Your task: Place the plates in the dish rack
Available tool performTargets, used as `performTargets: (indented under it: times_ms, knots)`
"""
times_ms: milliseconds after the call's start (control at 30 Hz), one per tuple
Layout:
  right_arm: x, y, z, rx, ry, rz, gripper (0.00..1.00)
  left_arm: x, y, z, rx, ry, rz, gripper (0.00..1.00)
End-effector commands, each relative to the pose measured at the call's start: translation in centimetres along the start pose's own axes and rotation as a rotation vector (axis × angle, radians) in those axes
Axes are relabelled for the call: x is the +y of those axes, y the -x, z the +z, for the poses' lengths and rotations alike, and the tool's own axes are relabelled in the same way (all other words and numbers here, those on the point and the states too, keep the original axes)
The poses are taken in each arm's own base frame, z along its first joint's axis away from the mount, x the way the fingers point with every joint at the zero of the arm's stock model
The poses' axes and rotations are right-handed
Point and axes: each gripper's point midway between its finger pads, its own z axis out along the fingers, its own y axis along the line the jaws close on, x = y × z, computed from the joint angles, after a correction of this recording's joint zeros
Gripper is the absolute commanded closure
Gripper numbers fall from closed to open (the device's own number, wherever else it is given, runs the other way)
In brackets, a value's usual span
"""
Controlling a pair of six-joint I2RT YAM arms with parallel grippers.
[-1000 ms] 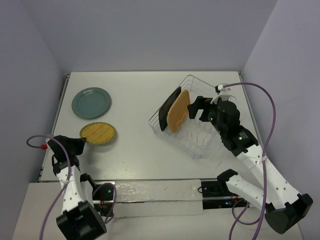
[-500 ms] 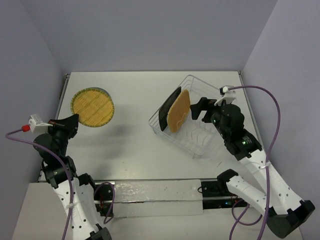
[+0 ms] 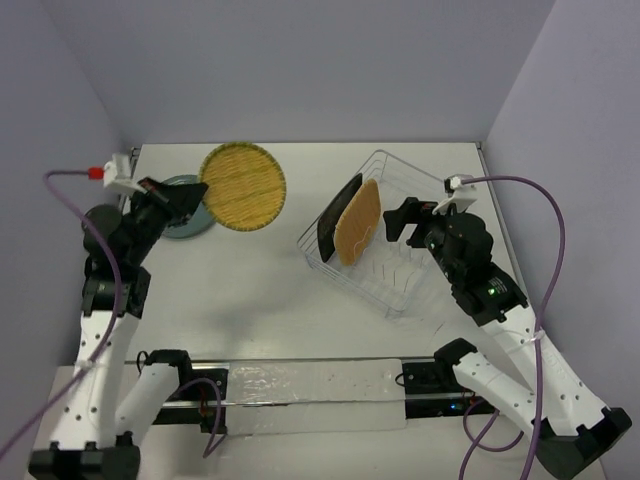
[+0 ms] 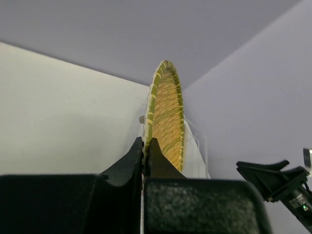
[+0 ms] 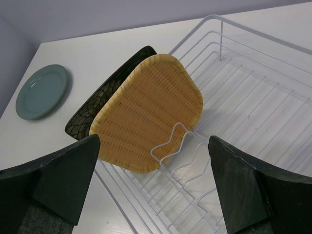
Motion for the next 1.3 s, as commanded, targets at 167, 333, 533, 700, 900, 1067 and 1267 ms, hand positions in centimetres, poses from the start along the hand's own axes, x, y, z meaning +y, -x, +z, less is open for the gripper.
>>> performTargets:
  times_ms: [167,333,533,700,900,1067,1267]
  knots:
    - [-6.2,3.4,-2.6,-0.201,-0.335,0.107,0.02,-12.8,3.6,5.6,-0.059,-0.220,0.292,1.00]
    - [-9.6,3.1,-4.1,-0.244,-0.486,0.142,0.00,-18.1,-0.4,7.7,0.027,-0.298,0.401,1.00]
    - [-12.7,1.5,-5.0,-0.223,-0.618,0.195,0.00,-21.8,-5.1,9.2,0.080,-0.287,0.521,1.00]
    - [-14.4,1.5,-6.0,-0.245,-0.688,0.223,0.00,-22.3,-9.4,10.7,0.109,-0.201,0.629,1.00]
    - [-14.7,1.4,-6.1,-0.241,-0.693,0.222,0.00,-24.2,-13.7,11.1,0.156,-0.220,0.714,1.00]
    - [-14.6,1.4,-6.1,-0.238,-0.687,0.220,0.00,-24.4,-18.2,11.5,0.226,-0.193,0.857,1.00]
    - [-14.7,1.3,-6.2,-0.236,-0.690,0.217,0.00,-23.2,-20.3,12.4,0.216,-0.090,0.970,1.00]
